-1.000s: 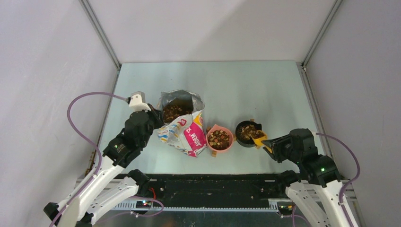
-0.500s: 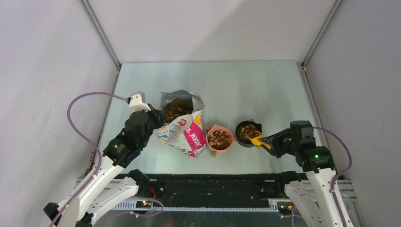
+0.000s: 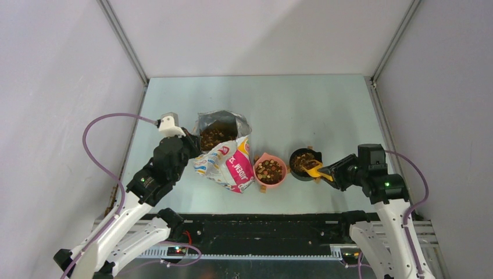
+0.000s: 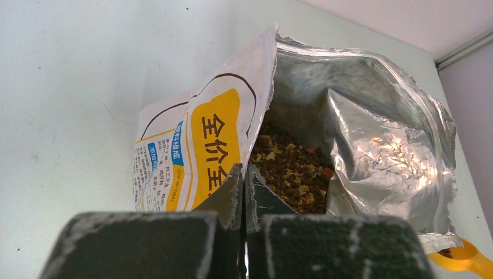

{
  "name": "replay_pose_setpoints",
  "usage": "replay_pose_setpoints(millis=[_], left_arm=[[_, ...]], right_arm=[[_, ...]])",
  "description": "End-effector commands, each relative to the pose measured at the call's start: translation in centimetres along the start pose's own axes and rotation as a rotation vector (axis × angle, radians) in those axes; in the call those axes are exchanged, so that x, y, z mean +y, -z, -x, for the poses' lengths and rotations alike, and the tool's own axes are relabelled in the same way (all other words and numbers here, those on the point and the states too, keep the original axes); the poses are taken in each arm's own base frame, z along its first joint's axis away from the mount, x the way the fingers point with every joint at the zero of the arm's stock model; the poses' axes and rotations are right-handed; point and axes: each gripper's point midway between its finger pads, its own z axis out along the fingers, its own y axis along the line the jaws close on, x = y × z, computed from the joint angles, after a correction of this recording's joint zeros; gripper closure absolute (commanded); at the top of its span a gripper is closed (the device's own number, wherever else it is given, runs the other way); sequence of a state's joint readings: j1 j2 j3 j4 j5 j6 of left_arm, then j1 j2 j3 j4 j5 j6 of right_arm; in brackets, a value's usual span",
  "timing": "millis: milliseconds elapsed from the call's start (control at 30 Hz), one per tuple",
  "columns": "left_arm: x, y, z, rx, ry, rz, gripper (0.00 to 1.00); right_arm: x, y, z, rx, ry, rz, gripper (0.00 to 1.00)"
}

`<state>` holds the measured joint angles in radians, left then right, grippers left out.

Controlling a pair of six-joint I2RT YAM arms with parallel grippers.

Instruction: Serve the pet food

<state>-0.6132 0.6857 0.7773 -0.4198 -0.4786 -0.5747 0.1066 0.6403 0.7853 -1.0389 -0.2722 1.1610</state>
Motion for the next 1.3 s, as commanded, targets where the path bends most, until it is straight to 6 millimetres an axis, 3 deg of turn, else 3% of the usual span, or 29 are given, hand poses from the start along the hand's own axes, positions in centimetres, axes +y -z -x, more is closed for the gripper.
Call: replay_pose_setpoints(millis=[0, 400, 933, 1267], left_arm=[[0.7, -0.2, -0.4, 0.000, -0.032, 0.023, 1.00], [0.7, -0.3, -0.5, 0.004, -0.034, 0.025, 1.00], [0.7, -0.3, -0.5, 0.003, -0.034, 0.027, 1.00], [0.6, -0.6, -0.8, 0.015, -0.040, 0.028, 1.00]], right_arm=[[1.6, 1.5, 0.5, -0.019, 0.092, 0.024, 1.00], [1.3, 1.7, 1.3, -0.037, 0.166, -0.034, 1.00], [2.3, 2.8, 2.8, -0.074, 0.219, -0.057, 1.00], [2.3, 3.2, 2.7, -0.056, 0.279, -0.069, 1.00]])
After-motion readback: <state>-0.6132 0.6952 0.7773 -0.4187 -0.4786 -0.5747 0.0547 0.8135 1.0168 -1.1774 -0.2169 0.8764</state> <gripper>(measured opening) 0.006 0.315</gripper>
